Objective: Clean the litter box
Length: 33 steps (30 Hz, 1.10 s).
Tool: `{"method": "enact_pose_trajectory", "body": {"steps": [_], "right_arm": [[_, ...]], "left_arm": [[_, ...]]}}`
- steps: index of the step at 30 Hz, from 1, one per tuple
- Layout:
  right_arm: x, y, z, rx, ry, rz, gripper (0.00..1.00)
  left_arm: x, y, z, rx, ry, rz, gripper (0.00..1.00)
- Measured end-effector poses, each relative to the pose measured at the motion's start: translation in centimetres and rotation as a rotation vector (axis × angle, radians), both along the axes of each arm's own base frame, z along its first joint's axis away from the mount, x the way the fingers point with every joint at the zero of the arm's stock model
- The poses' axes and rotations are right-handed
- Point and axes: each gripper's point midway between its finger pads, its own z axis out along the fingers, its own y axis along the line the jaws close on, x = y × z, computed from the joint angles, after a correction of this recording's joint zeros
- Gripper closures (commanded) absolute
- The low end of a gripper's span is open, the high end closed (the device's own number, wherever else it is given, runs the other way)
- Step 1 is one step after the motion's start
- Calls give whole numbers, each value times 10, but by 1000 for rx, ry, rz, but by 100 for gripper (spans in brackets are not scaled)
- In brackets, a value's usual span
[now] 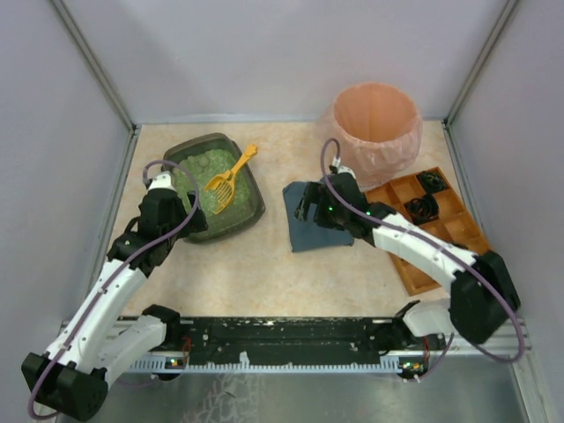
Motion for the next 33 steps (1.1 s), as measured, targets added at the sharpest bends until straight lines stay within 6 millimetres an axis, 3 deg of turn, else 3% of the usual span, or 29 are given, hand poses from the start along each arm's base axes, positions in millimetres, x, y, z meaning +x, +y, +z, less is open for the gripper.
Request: {"method": "enact_pose_trajectory", "body": {"steps": [5, 11, 15, 23, 33], "right_arm": [[31, 51, -18, 38, -21, -15, 11], [66, 116, -20, 81, -65, -1, 11], [86, 144, -27, 77, -78, 0, 14], [94, 147, -70, -8, -52, -3, 21], [101, 170, -74, 51, -57, 45, 45]], "left_arm": [[0, -3, -5, -1, 17, -16, 0], [-1, -3, -5, -2, 16, -17, 0], [-1, -3, -5, -2, 16, -17, 0], [0, -3, -8, 1, 29, -19, 0], [1, -4, -13, 7, 49, -19, 0]]}}
